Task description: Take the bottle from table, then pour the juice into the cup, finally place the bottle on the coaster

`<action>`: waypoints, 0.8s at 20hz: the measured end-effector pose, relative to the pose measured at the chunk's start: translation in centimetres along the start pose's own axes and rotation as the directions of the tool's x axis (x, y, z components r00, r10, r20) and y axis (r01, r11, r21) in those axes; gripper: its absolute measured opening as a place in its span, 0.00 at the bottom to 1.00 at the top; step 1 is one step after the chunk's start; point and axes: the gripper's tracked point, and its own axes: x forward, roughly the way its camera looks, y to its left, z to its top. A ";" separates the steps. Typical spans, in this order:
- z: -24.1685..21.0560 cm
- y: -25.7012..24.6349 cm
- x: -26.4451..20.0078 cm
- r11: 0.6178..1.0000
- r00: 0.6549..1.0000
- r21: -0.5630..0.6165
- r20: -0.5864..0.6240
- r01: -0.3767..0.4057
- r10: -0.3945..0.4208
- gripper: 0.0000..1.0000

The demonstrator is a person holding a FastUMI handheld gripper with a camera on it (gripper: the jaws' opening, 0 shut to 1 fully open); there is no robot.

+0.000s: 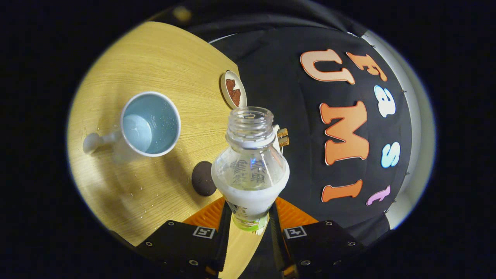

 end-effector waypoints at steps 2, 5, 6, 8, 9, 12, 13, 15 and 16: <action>-0.1 -0.2 0.2 0.999 1.000 -0.049 0.000 0.016 -0.016 0.50; -0.1 -0.4 0.3 0.993 0.999 -0.110 0.004 0.038 -0.037 0.50; -0.2 -0.4 0.4 0.992 0.999 -0.120 0.006 0.038 -0.037 0.50; -0.2 -0.7 0.5 0.990 0.999 -0.138 0.009 0.041 -0.041 0.50; -0.3 -0.9 0.5 0.987 0.999 -0.152 0.012 0.048 -0.047 0.50; -0.1 -1.2 0.6 0.978 0.998 -0.199 0.030 0.060 -0.055 0.50; -0.1 -1.3 0.6 0.976 0.998 -0.211 0.033 0.059 -0.054 0.50; 0.0 -1.6 0.7 0.971 0.998 -0.232 0.038 0.065 -0.057 0.50; 0.1 -1.6 0.6 0.968 0.998 -0.241 0.041 0.065 -0.056 0.50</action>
